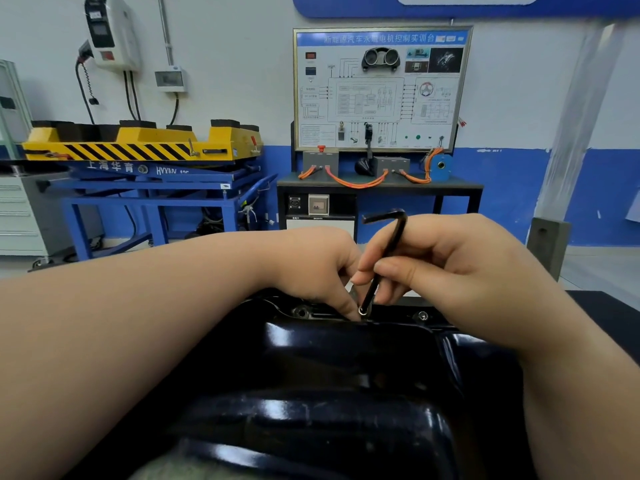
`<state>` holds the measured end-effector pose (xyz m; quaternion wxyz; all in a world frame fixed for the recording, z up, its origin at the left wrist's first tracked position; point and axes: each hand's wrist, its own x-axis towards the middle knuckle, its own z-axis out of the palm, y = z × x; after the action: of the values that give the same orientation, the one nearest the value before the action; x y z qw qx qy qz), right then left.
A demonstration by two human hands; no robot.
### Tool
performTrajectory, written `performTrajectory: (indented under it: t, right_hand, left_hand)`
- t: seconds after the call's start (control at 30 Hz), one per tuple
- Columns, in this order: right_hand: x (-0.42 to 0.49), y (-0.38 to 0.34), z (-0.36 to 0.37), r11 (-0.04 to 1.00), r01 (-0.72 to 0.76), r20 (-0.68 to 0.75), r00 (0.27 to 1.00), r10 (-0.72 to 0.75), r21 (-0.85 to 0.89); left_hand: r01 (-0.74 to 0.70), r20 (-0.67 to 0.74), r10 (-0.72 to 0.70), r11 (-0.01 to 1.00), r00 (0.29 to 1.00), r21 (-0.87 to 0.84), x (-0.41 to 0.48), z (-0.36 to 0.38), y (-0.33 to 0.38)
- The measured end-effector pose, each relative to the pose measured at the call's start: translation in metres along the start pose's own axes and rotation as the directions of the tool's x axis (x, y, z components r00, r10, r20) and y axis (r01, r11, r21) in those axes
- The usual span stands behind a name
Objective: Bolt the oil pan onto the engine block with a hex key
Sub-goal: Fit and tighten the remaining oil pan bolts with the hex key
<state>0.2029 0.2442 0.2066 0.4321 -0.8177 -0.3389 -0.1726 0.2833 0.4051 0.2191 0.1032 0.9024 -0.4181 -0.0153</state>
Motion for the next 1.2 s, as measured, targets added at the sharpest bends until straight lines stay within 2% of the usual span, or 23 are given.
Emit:
performTrajectory:
  t: [0.37, 0.67, 0.77, 1.0, 1.2]
  right_hand:
    - [0.000, 0.000, 0.006, 0.998, 0.052, -0.047, 0.997, -0.054, -0.035]
    - [0.002, -0.003, 0.010, 0.986, 0.073, -0.061, 0.995, -0.083, -0.151]
    - [0.002, -0.003, 0.010, 0.983, 0.075, -0.043, 0.996, -0.083, -0.170]
    - [-0.002, -0.006, 0.005, 0.988, 0.083, 0.052, 0.996, -0.076, -0.132]
    - [-0.006, -0.009, -0.002, 0.992, 0.061, 0.113, 0.992, -0.049, -0.109]
  left_hand:
    - [0.008, 0.073, -0.006, 1.000, 0.997, -0.020, 0.000, -0.001, 0.001]
    - [0.002, 0.088, 0.001, 0.999, 0.996, -0.033, -0.003, -0.006, 0.000]
    - [0.004, 0.091, 0.002, 0.998, 0.996, -0.057, -0.003, -0.007, 0.001]
    - [-0.058, 0.036, 0.057, 0.998, 0.998, 0.013, -0.003, -0.007, 0.003]
    - [-0.088, 0.021, 0.089, 0.995, 0.996, -0.042, -0.004, -0.007, 0.004]
